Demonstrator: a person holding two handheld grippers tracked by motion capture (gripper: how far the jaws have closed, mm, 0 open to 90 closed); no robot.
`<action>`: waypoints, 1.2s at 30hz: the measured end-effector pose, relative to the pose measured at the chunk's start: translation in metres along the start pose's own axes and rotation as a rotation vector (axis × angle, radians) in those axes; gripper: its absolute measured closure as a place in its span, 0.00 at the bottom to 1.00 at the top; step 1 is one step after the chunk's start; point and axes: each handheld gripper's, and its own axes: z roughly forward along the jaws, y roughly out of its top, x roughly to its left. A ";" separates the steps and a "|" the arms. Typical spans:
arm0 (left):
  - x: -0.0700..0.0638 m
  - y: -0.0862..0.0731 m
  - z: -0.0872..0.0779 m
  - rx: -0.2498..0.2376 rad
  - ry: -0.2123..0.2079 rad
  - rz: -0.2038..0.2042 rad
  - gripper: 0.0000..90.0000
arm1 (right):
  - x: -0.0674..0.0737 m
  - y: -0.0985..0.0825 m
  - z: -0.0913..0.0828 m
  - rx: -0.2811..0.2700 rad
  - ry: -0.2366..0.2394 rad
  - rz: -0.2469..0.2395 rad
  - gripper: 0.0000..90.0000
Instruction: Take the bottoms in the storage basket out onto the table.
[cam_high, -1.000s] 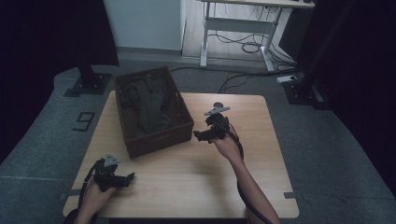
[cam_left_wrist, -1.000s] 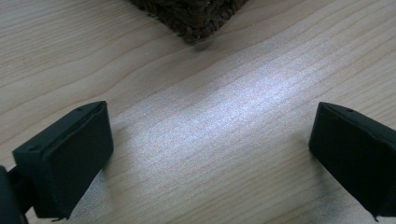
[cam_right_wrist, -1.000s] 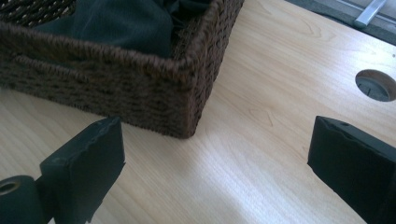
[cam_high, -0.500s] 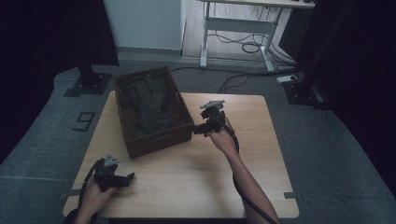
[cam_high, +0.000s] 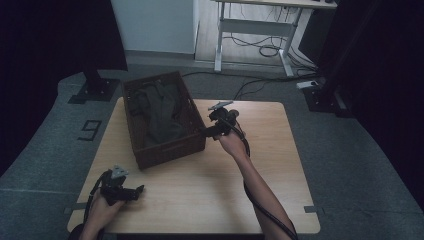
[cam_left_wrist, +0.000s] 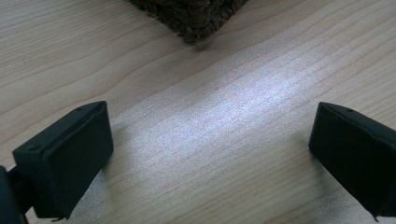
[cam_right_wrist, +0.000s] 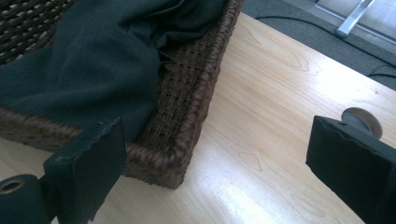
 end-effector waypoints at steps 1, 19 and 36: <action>0.000 0.000 0.000 0.000 0.000 0.000 0.00 | -0.001 0.002 0.003 0.001 -0.010 0.006 0.05; 0.000 0.000 0.000 0.000 0.000 0.000 0.00 | -0.003 0.001 0.014 0.003 -0.028 -0.031 0.06; 0.000 0.000 0.000 0.000 0.001 -0.003 0.00 | 0.001 -0.001 0.014 0.023 -0.057 0.017 0.09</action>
